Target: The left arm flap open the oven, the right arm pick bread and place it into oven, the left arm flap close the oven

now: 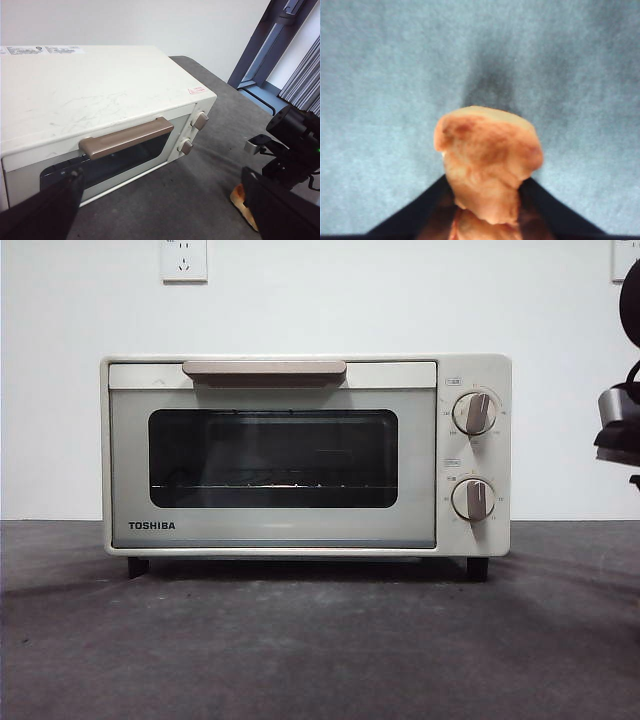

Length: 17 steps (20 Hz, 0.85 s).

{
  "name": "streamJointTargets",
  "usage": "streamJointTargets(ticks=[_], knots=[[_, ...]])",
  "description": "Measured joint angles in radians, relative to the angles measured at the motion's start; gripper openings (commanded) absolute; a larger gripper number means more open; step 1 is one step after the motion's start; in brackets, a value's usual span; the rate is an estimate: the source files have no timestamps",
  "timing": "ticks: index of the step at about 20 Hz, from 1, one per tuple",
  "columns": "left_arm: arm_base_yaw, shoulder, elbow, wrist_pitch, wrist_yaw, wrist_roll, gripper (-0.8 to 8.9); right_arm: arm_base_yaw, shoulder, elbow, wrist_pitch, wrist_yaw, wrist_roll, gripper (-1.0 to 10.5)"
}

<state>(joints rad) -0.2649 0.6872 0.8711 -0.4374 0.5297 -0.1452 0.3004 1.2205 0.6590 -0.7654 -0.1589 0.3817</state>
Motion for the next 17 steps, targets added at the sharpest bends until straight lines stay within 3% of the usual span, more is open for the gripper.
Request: streamJointTargets(ticks=[3, 6, 9, 13, 17], knots=[[-0.001, 0.004, 0.000, 0.000, 0.000, 0.000, 4.51, 0.000, -0.051, 0.028, -0.060, -0.005, -0.005, 1.3], [-0.002, 0.037, 0.001, 0.002, 0.000, 0.000, 1.64, 0.000, -0.136, 0.118, -0.155, -0.050, -0.018, 1.3], [-0.020, 0.106, 0.018, 0.016, -0.001, 0.000, 0.42, 0.000, -0.219, 0.203, -0.228, -0.079, -0.019, 1.3], [-0.066, 0.268, 0.134, 0.023, -0.037, 0.034, 0.16, 0.000, -0.304, 0.293, -0.311, -0.123, -0.019, 1.3], [-0.130, 0.481, 0.267, -0.005, -0.071, 0.147, 0.15, 0.000, -0.370, 0.323, -0.325, -0.183, -0.019, 1.3]])
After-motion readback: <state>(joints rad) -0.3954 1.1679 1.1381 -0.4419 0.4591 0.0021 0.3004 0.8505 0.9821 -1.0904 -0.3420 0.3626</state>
